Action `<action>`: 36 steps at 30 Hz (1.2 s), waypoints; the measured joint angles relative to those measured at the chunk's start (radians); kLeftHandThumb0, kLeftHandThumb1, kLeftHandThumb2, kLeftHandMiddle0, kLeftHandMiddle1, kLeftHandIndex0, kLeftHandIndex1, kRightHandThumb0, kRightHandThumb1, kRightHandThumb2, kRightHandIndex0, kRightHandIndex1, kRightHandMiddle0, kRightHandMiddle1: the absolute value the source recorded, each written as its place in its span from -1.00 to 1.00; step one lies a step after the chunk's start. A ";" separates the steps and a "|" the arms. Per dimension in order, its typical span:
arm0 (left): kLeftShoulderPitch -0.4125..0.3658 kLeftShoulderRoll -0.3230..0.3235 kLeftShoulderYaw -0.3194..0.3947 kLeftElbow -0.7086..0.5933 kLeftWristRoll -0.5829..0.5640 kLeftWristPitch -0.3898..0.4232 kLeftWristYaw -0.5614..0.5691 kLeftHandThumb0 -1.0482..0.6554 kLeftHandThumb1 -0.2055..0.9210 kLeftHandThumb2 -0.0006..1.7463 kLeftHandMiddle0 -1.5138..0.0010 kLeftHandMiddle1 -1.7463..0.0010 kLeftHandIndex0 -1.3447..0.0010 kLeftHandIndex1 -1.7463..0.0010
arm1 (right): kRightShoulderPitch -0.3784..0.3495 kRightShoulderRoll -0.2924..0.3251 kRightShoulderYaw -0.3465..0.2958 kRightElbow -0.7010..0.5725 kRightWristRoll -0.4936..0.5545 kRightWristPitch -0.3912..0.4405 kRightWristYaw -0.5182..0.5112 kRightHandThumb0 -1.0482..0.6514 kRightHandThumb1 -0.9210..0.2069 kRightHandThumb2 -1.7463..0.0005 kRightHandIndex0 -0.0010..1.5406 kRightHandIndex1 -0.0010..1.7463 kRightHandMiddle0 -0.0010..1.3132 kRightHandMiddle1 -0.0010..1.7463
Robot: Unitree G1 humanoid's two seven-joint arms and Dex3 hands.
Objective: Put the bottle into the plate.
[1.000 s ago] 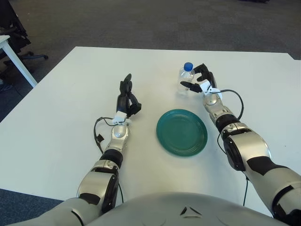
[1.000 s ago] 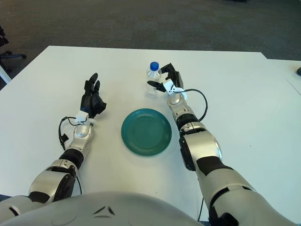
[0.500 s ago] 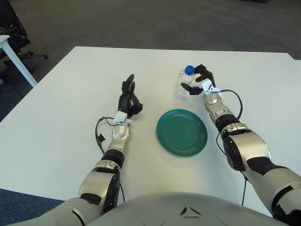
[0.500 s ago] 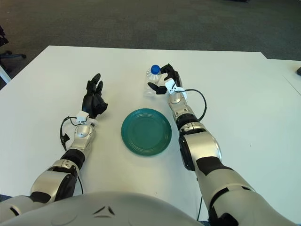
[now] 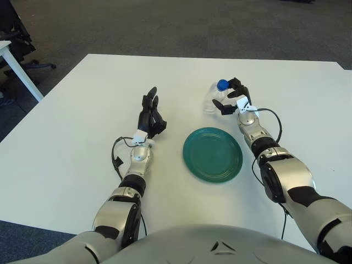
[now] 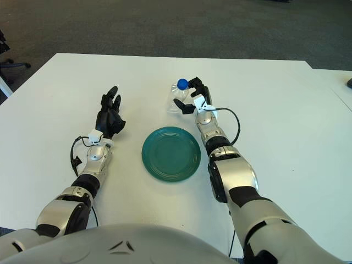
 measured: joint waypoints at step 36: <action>-0.015 -0.012 0.033 0.039 -0.030 0.053 -0.039 -0.99 1.00 0.22 0.59 0.99 1.00 0.32 | 0.341 -0.017 -0.039 -0.717 0.070 -0.027 0.172 0.18 0.23 -0.57 0.65 1.00 0.63 1.00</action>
